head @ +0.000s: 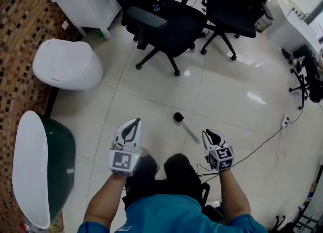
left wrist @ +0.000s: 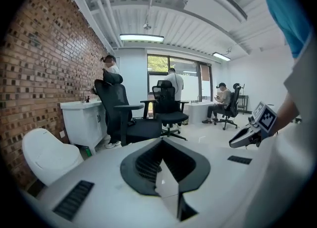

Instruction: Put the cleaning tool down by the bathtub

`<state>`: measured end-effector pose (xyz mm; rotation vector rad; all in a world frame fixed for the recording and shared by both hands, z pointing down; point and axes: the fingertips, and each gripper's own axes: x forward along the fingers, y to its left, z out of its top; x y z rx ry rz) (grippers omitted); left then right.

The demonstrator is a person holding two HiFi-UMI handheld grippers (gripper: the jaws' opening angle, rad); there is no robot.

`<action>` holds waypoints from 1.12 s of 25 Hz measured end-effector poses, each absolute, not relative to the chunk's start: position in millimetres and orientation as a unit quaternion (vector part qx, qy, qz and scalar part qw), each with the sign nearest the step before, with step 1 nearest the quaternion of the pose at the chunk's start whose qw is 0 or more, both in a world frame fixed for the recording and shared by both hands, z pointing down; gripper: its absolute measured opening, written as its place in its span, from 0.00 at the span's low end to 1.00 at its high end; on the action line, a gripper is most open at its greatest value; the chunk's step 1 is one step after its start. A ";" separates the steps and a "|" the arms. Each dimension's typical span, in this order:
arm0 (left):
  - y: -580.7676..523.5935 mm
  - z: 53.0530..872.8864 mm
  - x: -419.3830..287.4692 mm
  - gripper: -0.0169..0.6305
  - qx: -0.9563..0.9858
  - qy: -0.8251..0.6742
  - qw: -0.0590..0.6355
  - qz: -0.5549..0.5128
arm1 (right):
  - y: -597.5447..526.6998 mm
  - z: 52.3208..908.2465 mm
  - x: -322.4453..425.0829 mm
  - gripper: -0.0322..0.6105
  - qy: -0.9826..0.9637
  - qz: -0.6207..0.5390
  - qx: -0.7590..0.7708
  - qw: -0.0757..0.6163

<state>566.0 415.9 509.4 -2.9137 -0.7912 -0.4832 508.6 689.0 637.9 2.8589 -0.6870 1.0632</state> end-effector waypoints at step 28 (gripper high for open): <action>416.3 942.7 630.2 0.03 -0.958 -0.241 0.054 -0.145 | 699.0 1236.2 544.9 0.30 -0.262 0.480 0.827 0.130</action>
